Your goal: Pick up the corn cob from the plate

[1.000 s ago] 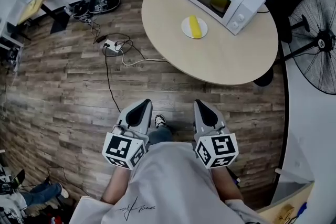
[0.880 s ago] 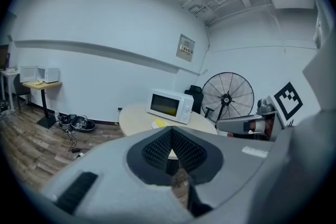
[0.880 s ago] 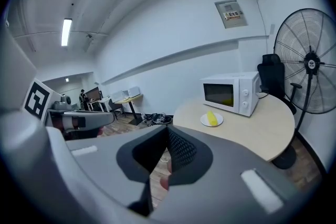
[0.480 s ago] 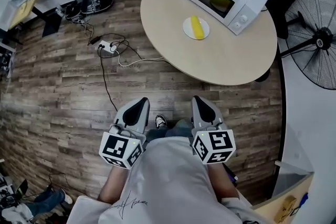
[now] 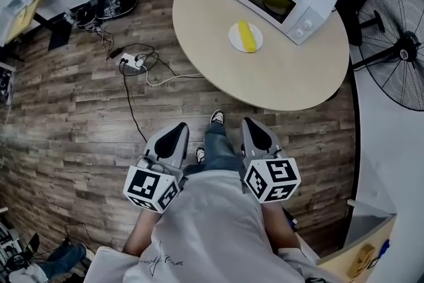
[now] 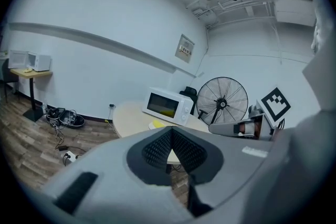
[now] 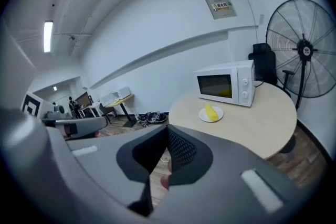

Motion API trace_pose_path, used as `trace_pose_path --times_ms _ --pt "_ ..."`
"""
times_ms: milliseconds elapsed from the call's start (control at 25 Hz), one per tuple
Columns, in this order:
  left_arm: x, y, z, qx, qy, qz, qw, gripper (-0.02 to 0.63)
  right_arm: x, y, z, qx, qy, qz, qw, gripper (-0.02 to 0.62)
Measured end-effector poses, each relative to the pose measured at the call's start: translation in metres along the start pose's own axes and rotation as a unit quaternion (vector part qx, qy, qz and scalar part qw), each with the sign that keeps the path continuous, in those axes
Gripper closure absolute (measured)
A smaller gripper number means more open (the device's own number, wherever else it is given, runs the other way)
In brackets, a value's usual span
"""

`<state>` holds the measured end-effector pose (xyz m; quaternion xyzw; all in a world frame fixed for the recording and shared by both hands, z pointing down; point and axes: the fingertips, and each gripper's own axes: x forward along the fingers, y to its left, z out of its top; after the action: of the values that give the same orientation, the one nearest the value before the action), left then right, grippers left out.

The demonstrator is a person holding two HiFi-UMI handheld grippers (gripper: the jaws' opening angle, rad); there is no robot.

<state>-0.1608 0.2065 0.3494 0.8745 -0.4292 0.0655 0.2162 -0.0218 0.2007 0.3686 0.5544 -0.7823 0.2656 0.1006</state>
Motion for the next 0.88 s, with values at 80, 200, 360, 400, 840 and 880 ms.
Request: trace_pose_path --times_ms 80,200,360,400,840,880 --pt "0.009 0.004 0.005 -0.005 -0.002 -0.006 1.0000 0.617 0.010 0.000 0.006 0.011 0.000 0.010 1.000 0.583" --pt "0.026 0.008 0.016 0.000 -0.001 -0.013 0.9999 0.616 0.024 -0.004 0.017 0.010 0.001 0.014 1.000 0.583" --pt "0.051 0.017 0.026 0.008 0.009 -0.017 0.9998 0.616 0.038 -0.019 0.029 0.031 -0.003 0.008 0.999 0.583" --pt "0.059 0.018 0.029 0.010 0.011 -0.018 0.9997 0.617 0.041 -0.023 0.033 0.035 -0.004 0.008 0.999 0.583" --pt "0.145 0.038 0.066 0.028 0.028 -0.030 0.9987 0.617 0.091 -0.078 0.077 0.056 -0.008 0.000 0.998 0.583" --pt "0.152 0.040 0.069 0.029 0.029 -0.030 0.9987 0.617 0.095 -0.083 0.080 0.055 -0.007 -0.001 0.998 0.583"
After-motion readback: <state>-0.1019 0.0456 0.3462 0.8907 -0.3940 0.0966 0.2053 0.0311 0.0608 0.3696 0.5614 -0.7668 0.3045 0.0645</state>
